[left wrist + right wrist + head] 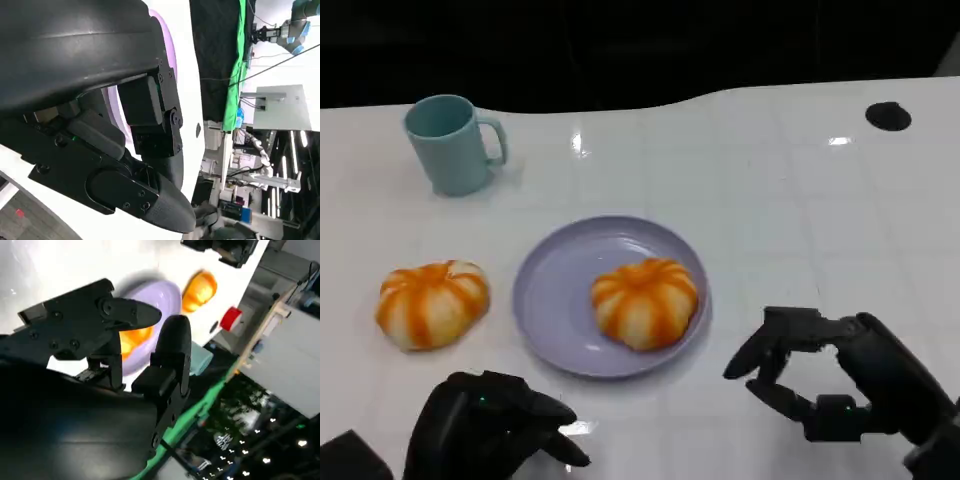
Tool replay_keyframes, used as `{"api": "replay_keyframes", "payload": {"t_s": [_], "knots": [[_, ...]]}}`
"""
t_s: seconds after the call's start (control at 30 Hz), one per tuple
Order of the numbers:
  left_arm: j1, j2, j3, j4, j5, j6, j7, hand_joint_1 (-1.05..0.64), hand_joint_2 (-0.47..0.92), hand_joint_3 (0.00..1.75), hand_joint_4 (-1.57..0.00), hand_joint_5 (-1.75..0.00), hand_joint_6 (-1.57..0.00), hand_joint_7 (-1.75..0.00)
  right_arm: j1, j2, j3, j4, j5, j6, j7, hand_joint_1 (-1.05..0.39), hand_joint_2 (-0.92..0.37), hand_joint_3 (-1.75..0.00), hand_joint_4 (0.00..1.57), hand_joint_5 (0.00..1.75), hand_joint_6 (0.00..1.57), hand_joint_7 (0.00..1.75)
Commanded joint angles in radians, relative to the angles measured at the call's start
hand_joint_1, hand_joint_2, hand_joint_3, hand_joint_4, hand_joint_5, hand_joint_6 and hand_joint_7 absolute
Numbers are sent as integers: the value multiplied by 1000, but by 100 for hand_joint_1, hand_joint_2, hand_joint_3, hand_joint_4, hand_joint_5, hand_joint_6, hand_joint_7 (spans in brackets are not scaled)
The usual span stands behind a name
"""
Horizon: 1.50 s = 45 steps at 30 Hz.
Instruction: Grasp the bread from the table and place it into the plate.
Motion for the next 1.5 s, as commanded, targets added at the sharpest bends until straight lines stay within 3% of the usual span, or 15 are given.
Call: {"api": "replay_keyframes", "payload": {"t_s": [0.03, 0.23, 0.47, 0.9, 1.5], "knots": [[7, 14, 3, -12, 3, 1, 10, -105, 77, 0, -157, -35, -157, -11, 68, -12, -28, -96, 44, 97, 34, -10, -66, -87, 60, 171, 59, 134], [5, 16, 4, -12, 2, -1, 7, -105, 77, 0, -157, -35, -157, -11, 146, 0, -36, -190, 31, 191, 26, -12, -67, -88, 59, 175, 55, 144], [7, 16, 5, -12, 2, -5, 5, -105, 78, 0, -157, -34, -157, -11, 173, 28, -37, -138, -1, 130, 0, -12, -65, -95, 60, 175, 49, 154], [9, 18, 6, -10, -6, -3, -6, -105, 77, 0, -157, -34, -157, -11, 140, 54, -54, 22, -12, -29, -7, -16, -66, -90, 61, 175, 48, 152], [11, 28, 12, -12, -11, 1, -12, -105, 77, 0, -157, -35, -157, -12, 118, 79, -59, 38, -15, -51, -11, -17, -65, -88, 60, 175, 49, 150]]}}
